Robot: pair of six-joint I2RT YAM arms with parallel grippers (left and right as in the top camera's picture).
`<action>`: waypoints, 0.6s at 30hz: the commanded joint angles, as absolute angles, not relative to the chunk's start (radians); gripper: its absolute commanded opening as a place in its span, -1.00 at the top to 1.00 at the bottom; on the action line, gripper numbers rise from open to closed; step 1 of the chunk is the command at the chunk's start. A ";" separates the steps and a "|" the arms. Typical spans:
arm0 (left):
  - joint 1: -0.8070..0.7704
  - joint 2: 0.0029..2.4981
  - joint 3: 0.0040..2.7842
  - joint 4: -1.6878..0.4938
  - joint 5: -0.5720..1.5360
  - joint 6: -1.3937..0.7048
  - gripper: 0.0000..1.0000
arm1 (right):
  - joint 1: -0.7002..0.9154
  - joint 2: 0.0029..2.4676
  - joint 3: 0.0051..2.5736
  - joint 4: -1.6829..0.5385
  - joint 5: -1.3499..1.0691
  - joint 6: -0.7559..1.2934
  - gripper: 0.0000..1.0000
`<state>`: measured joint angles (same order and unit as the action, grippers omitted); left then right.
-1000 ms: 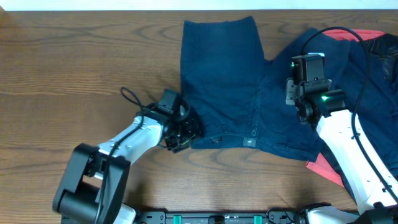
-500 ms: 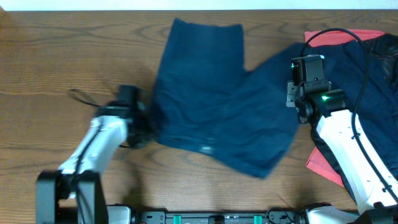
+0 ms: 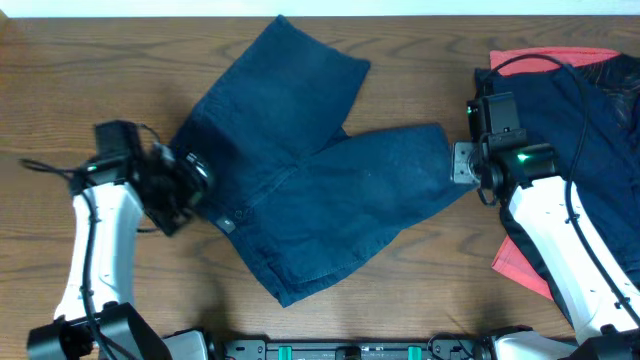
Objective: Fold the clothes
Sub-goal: 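Grasp the shorts' left edge with the left gripper and pull it flat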
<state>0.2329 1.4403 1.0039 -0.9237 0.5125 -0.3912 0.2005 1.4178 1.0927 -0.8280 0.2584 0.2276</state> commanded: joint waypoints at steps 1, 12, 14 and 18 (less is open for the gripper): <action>0.119 1.442 0.974 -0.990 0.614 -0.366 -0.96 | 0.191 1.415 1.098 -0.889 0.228 0.315 -0.25; -0.250 1.443 0.796 -0.963 0.568 -0.552 -0.97 | 0.183 1.496 1.097 -0.946 0.190 0.389 -0.34; -0.266 1.443 0.781 -0.955 0.530 -0.590 -0.93 | 0.183 1.496 1.097 -0.942 0.191 0.389 -0.34; -0.277 1.443 0.742 -0.888 0.524 -0.652 -0.50 | 0.183 1.496 1.097 -0.939 0.191 0.388 -0.34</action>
